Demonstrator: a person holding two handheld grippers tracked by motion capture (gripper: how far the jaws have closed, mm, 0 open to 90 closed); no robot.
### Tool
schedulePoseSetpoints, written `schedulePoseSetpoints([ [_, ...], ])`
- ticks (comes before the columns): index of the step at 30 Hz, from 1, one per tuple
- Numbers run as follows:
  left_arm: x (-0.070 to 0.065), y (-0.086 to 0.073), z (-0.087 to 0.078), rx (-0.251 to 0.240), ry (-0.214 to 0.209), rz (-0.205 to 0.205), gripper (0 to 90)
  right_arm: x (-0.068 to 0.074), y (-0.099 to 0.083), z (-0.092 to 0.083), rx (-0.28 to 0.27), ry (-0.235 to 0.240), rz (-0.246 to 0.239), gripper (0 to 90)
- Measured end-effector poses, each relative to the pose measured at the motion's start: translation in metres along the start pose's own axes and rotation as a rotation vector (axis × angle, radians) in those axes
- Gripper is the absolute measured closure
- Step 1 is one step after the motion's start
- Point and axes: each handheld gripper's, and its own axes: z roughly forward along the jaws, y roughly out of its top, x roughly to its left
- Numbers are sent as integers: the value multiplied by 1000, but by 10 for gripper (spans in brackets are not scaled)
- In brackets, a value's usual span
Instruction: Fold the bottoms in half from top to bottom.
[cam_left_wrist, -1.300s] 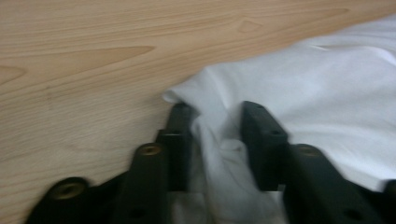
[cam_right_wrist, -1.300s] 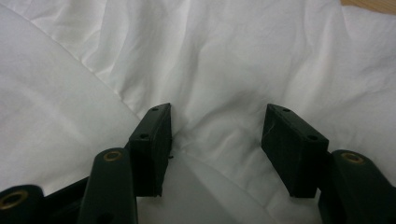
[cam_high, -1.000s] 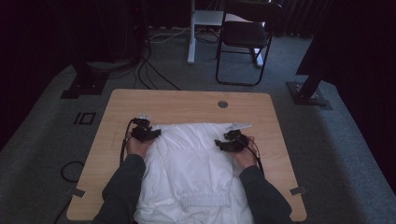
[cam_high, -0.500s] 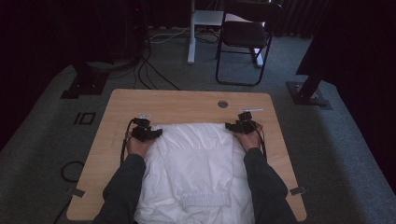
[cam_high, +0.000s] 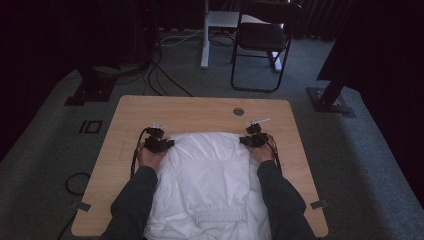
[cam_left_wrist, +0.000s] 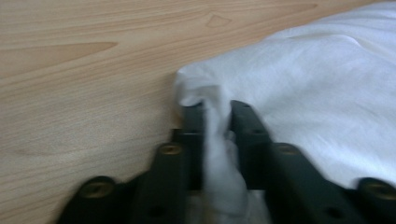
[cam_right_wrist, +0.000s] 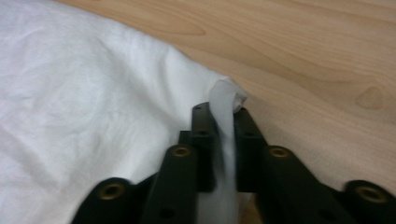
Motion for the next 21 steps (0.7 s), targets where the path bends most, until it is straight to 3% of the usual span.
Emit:
schedulePoseSetpoints([
  [2, 1, 2, -6, -27, 2, 4, 841, -1, 0, -2, -2, -3, -10, 844],
  [5, 8, 6, -22, -103, -20, -7, 852, -7, 2, -20, -76, 35, 9, 852],
  [7, 10, 7, -26, -122, -22, -6, 855, -10, 5, -29, -104, 53, 19, 854],
  [8, 14, 11, -38, -174, -42, -18, 855, -11, 6, -35, -117, 60, 15, 854],
  [9, 15, 13, -42, -187, -46, -21, 856, -12, 13, -51, -169, 76, -7, 855],
  [12, 11, 24, -53, -230, -40, -9, 856, -8, 20, -64, -218, 66, -42, 855],
  [14, 8, 31, -58, -236, -32, 16, 855, -7, 23, -70, -234, 45, -59, 855],
  [17, 7, 40, -61, -234, -27, 34, 853, -10, 27, -72, -243, 51, -46, 854],
  [21, 8, 47, -60, -242, -23, 28, 853, -14, 30, -73, -262, 59, -23, 854],
])
